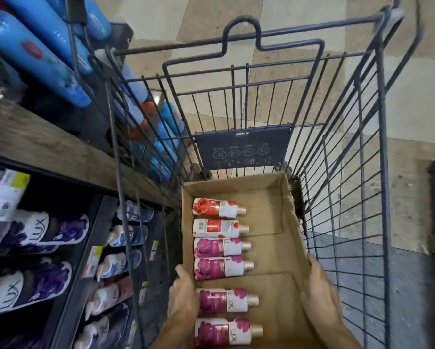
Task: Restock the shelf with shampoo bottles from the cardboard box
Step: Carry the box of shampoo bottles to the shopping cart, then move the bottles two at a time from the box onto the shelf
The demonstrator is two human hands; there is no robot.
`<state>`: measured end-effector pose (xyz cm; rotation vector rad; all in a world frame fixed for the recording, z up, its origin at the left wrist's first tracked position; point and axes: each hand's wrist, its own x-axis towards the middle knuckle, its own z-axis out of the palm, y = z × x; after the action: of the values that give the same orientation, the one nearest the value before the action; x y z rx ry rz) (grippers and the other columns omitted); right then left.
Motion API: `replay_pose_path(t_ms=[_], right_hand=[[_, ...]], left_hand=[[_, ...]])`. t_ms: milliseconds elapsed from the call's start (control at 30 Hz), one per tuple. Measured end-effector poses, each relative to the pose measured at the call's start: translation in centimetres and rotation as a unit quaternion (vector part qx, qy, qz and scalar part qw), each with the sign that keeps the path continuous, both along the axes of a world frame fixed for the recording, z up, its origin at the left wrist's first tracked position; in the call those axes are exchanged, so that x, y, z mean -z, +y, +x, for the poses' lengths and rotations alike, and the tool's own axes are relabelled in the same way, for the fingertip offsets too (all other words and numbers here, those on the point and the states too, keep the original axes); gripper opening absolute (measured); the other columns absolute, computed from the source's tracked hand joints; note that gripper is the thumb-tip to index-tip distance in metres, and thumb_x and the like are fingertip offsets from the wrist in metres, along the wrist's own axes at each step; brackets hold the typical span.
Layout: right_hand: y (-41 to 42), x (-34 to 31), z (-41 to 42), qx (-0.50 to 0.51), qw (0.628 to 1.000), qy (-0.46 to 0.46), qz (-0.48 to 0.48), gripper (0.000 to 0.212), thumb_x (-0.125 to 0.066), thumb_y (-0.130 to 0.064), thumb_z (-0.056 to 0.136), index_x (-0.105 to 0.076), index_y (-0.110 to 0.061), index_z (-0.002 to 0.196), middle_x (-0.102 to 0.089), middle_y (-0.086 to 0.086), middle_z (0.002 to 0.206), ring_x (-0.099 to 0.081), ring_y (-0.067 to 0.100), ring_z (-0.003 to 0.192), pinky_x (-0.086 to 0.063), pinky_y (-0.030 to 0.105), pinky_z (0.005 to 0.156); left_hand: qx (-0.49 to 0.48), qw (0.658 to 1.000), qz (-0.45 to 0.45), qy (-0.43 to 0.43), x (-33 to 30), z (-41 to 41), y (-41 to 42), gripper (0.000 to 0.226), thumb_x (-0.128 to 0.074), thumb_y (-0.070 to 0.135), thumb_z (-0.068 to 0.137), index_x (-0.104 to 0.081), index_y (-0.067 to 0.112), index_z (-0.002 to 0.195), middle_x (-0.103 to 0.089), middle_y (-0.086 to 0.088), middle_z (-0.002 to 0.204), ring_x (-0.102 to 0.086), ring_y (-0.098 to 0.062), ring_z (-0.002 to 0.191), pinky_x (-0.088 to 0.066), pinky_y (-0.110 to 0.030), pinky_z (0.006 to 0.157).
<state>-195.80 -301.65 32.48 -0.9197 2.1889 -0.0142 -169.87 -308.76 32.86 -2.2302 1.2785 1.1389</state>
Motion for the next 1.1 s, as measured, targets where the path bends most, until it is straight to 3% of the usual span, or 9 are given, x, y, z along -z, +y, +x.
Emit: replay_pose_path(t_ms=[133,367,500,567,667,800,933,1033,1100], right_hand=[[0.0,1.7,-0.2,-0.020,1.000,0.019,0.007,0.072,-0.045,-0.013,0.086,-0.015,-0.027,0.150,-0.042,0.001,0.150,-0.049,0.025,0.129,-0.043,0.044,0.103],[0.7,4.2,-0.2,0.025,0.999,0.025,0.002,0.050,-0.030,-0.024,0.098,-0.017,-0.038,0.145,-0.048,-0.001,0.145,-0.052,0.026,0.126,-0.043,0.048,0.105],[0.8,5.6,-0.4,0.050,0.998,0.036,0.011,0.040,-0.019,-0.033,0.103,-0.025,-0.045,0.141,-0.051,-0.004,0.142,-0.052,0.026,0.125,-0.042,0.049,0.104],[0.6,5.8,-0.2,0.051,0.997,0.050,0.006,0.047,-0.038,-0.022,0.100,-0.027,-0.034,0.145,-0.053,0.001,0.141,-0.054,0.027,0.124,-0.046,0.048,0.101],[0.1,5.3,0.3,0.005,0.997,0.066,0.026,0.083,-0.070,-0.006,0.080,-0.023,-0.010,0.150,-0.048,0.013,0.145,-0.049,0.030,0.130,-0.045,0.047,0.104],[-1.6,4.3,1.7,0.004,0.997,0.067,0.034,0.093,-0.069,-0.016,0.082,-0.011,-0.002,0.153,-0.023,0.018,0.158,-0.024,0.033,0.145,-0.024,0.043,0.117],[-4.0,3.4,4.8,-0.014,0.987,0.085,-0.135,0.066,-0.068,-0.014,0.083,-0.039,-0.005,0.142,-0.045,0.015,0.142,-0.042,0.029,0.132,-0.036,0.042,0.111],[-6.9,3.1,7.3,0.122,0.979,-0.074,-0.148,0.026,-0.061,-0.019,0.093,-0.060,-0.015,0.119,-0.063,-0.003,0.102,-0.060,0.010,0.095,-0.051,0.025,0.084],[-9.2,4.4,8.7,0.271,0.932,-0.208,-0.119,0.008,-0.063,-0.021,0.092,-0.068,-0.015,0.095,-0.070,-0.004,0.086,-0.069,0.015,0.082,-0.057,0.031,0.076]], left_hand=[[0.040,0.999,0.024,-0.005,0.8,-0.8,-0.6,0.046,-0.030,0.012,0.095,-0.021,0.005,0.139,-0.056,-0.017,0.128,-0.055,-0.030,0.114,-0.044,-0.039,0.092],[0.014,1.000,0.008,0.004,1.1,-0.8,-0.5,0.042,-0.023,0.019,0.101,-0.027,0.015,0.143,-0.051,-0.015,0.138,-0.052,-0.032,0.121,-0.041,-0.045,0.101],[0.062,0.996,-0.051,0.045,1.9,-0.4,-0.1,0.067,-0.043,0.012,0.098,-0.008,0.017,0.155,-0.030,-0.011,0.155,-0.047,-0.032,0.130,-0.046,-0.042,0.100],[0.097,0.994,-0.037,0.042,1.7,-0.8,-0.6,0.069,-0.038,0.006,0.098,-0.001,0.015,0.156,-0.018,-0.010,0.160,-0.038,-0.032,0.138,-0.040,-0.043,0.107],[0.177,0.984,0.005,-0.018,1.2,-1.8,-1.9,0.084,-0.046,-0.006,0.089,0.006,0.005,0.153,-0.004,-0.019,0.161,-0.025,-0.033,0.144,-0.034,-0.038,0.112],[0.272,0.962,-0.022,-0.028,0.8,-2.7,-4.5,0.072,-0.051,0.005,0.087,-0.016,0.005,0.151,-0.009,-0.018,0.159,-0.015,-0.032,0.147,-0.029,-0.039,0.116],[0.346,0.931,-0.114,-0.024,0.7,-4.1,-9.5,0.052,-0.051,0.013,0.089,-0.039,0.010,0.140,-0.035,-0.010,0.145,-0.037,-0.028,0.132,-0.039,-0.041,0.108],[0.413,0.904,-0.105,-0.044,1.1,-5.6,-13.5,0.049,-0.052,0.015,0.089,-0.043,0.007,0.137,-0.042,-0.012,0.141,-0.042,-0.029,0.129,-0.039,-0.041,0.106],[0.434,0.894,-0.088,-0.062,1.6,-6.6,-15.9,0.047,-0.053,0.017,0.090,-0.046,0.006,0.136,-0.046,-0.013,0.139,-0.044,-0.030,0.129,-0.039,-0.041,0.105]])
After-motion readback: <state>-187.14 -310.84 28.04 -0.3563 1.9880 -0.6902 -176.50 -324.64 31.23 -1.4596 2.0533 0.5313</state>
